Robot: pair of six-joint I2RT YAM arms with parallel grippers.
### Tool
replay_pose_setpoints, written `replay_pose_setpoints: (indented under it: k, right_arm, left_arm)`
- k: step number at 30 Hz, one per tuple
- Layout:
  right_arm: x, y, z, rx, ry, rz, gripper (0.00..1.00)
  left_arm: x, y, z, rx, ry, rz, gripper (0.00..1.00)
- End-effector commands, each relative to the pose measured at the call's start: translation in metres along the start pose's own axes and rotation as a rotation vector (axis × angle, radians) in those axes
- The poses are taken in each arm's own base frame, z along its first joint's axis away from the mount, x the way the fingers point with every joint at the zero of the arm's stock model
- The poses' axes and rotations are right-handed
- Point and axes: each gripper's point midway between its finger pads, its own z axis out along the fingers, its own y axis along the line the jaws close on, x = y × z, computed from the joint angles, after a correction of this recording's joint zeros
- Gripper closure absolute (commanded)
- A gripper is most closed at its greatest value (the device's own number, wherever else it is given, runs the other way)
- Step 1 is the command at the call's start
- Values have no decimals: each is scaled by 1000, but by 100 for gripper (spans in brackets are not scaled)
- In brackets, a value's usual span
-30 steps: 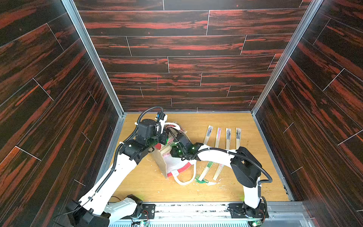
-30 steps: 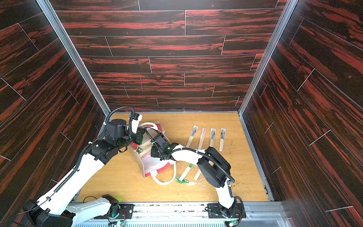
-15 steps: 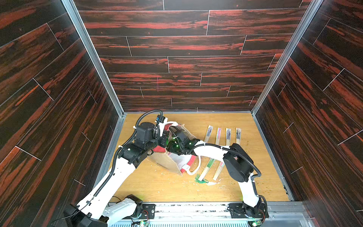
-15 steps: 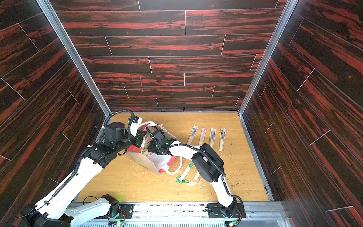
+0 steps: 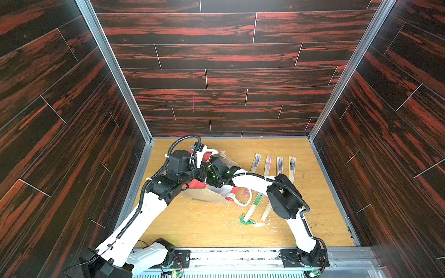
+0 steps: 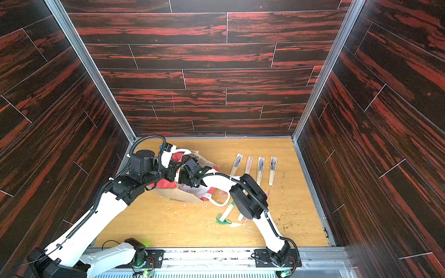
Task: Take out the folding fans from the tote bags
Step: Pick up the folding fan from the canvas bag.
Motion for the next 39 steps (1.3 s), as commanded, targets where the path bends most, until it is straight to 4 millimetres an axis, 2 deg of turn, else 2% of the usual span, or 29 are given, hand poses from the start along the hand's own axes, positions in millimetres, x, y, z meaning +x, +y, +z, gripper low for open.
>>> replay_pose_setpoints:
  k: [1, 5, 8, 11, 13, 15, 20, 24, 28, 33, 39]
  right_arm:
    - [22, -13, 27, 78, 78, -52, 31]
    - [37, -34, 38, 143, 141, -38, 46]
    - [37, -42, 34, 136, 141, -18, 62]
    - [28, -37, 19, 66, 106, -7, 78]
    - [20, -30, 3, 3, 68, -10, 90]
    - [15, -22, -13, -46, 34, -21, 99]
    - [6, -4, -54, -155, -52, -51, 100]
    - [0, 10, -79, -211, -92, -64, 100]
    - [-7, 21, -104, -250, -143, -94, 100]
    - [-15, 33, -146, -303, -236, -145, 100]
    - [-23, 33, -189, -309, -344, -189, 100]
  left_arm:
    - [-1, -30, 2, 142, -2, 22, 100]
    - [-3, -23, 0, 97, -8, 25, 100]
    - [-2, -13, -3, 32, -11, 26, 100]
    - [1, -1, -8, -41, -15, 26, 100]
    - [4, 11, -11, -110, -18, 16, 100]
    - [6, 19, -16, -157, -26, 11, 100]
    - [17, 30, -28, -225, -65, 16, 100]
    - [27, 49, -36, -330, -115, 2, 100]
    - [31, 49, -35, -329, -113, 18, 100]
    - [29, 51, -28, -341, -78, 32, 100]
    - [28, 53, -23, -347, -73, 35, 100]
